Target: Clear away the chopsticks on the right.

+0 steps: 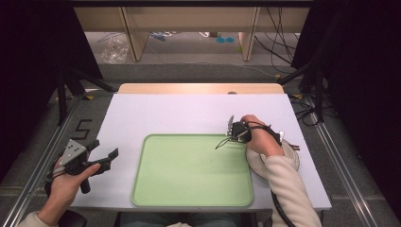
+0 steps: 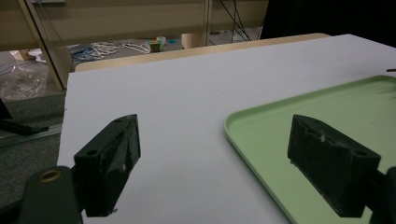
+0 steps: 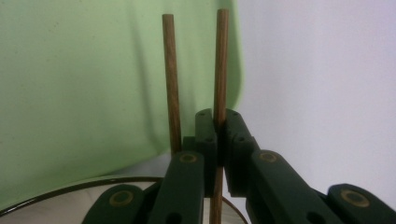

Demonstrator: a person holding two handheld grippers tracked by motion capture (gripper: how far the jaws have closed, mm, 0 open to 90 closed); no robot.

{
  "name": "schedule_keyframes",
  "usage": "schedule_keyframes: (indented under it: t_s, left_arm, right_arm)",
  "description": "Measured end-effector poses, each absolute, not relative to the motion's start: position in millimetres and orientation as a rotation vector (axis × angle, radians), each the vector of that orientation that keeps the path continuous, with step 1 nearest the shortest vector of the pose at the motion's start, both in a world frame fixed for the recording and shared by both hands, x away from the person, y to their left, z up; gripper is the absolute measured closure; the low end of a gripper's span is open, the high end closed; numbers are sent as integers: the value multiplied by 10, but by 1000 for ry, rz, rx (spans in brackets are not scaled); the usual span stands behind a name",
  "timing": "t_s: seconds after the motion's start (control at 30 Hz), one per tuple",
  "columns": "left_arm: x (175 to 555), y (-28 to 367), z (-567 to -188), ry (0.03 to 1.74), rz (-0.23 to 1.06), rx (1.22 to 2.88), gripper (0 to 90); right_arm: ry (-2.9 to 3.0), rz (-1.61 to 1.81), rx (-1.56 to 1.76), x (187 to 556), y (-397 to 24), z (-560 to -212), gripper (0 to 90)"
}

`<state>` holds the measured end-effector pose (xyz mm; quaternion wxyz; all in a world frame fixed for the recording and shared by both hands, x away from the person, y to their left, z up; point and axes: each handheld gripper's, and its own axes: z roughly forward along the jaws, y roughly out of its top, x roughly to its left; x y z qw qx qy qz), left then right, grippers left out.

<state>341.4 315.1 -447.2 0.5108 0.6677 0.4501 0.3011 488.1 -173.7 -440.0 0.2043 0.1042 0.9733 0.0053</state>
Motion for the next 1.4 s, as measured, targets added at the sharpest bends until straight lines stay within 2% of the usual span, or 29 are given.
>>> schedule_keyframes:
  t_s: [0.37, 0.77, 0.9, 1.07, 1.4]
  left_arm:
    - [3417, 3150, -4474, 1083, 724, 1608, 173]
    - [3416, 3152, -4473, 1087, 724, 1604, 174]
    - [3416, 3153, -4473, 1088, 725, 1604, 174]
    - [3415, 3155, -4471, 1089, 726, 1604, 174]
    - [3414, 3156, -4471, 1089, 727, 1605, 175]
  right_arm:
    - [2635, 76, 215, 4877, -1726, -4268, 870]
    - [2433, 382, 379, 4779, -1685, -3824, 871]
    - [2344, 624, 438, 4708, -1665, -3597, 871]
    - [2263, 801, 509, 4677, -1690, -3495, 871]
    - [1939, 1414, 840, 4557, -1784, -3175, 871]
